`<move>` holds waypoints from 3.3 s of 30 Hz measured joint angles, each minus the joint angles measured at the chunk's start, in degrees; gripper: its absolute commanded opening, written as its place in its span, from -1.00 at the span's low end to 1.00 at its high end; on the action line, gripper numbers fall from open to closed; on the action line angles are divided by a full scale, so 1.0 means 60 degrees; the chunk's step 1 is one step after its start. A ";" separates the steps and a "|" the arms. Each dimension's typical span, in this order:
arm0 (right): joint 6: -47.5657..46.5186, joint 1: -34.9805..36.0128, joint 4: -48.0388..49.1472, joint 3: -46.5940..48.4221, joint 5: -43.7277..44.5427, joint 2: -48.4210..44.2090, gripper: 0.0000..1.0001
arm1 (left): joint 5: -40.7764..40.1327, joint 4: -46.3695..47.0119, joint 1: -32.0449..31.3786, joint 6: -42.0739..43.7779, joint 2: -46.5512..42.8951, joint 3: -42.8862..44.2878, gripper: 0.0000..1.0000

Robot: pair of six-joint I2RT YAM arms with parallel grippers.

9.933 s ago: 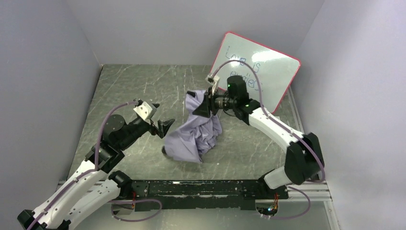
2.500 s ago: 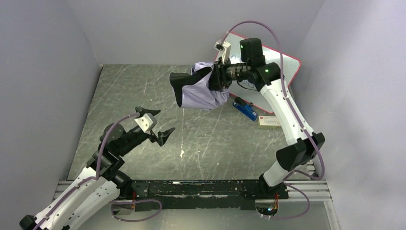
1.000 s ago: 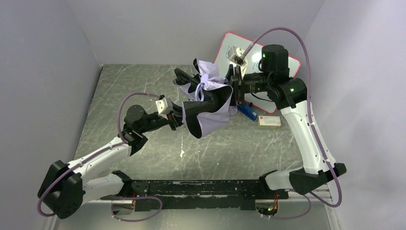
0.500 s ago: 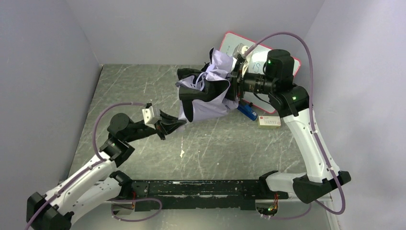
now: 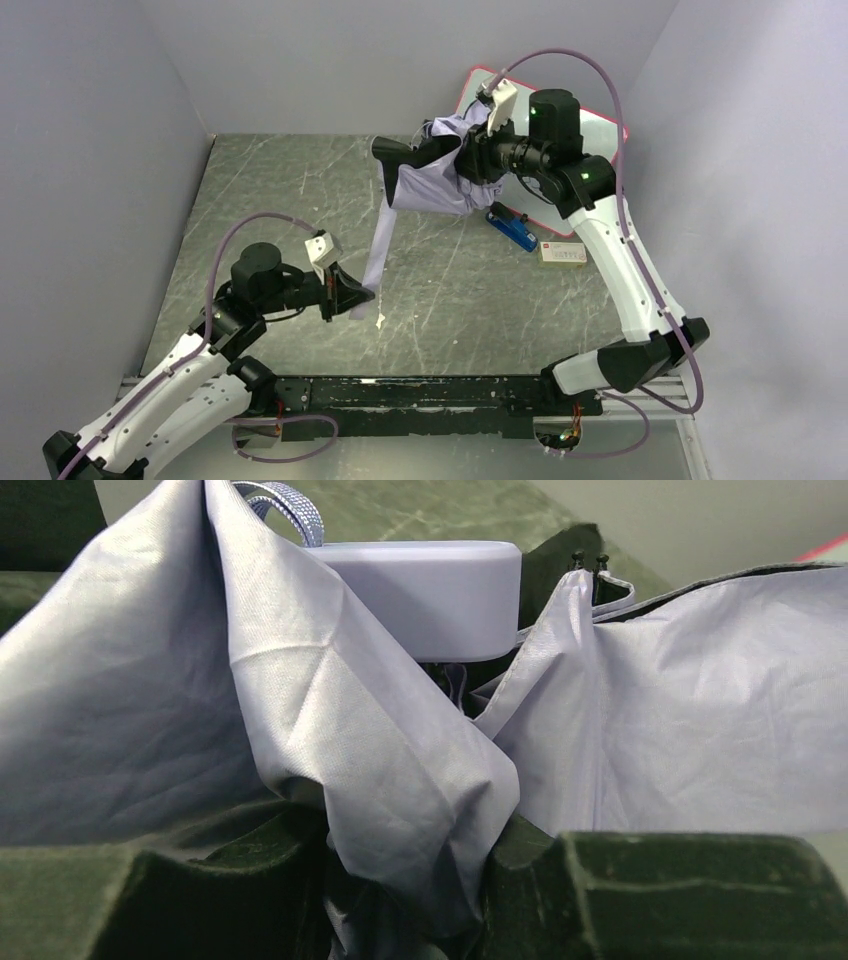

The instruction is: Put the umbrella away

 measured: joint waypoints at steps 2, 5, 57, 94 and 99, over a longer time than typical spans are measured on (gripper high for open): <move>0.0029 0.0000 -0.0091 0.0026 0.0375 0.0211 -1.00 | 0.0000 -0.0721 -0.0040 -0.0189 0.0084 0.0120 -0.91; 0.0040 0.0000 -0.0284 0.0026 0.0696 0.0419 -1.00 | 0.0073 -0.1450 -0.0069 -0.0437 0.0113 0.0408 -0.91; -0.2936 0.3453 0.6331 -0.5184 0.3337 0.2331 -1.00 | -0.1931 -0.2051 -0.4084 -0.5967 0.1388 -0.1406 -0.90; -0.4353 0.4419 0.8287 -0.7668 0.4896 0.3089 -0.85 | -0.5643 -0.3814 -0.4765 -0.4863 0.0426 0.1916 -0.39; -0.4561 0.4860 0.8885 -0.8284 0.5410 0.2805 -0.43 | -0.7854 -0.3843 -0.4768 -0.4167 -0.1559 0.2881 -0.36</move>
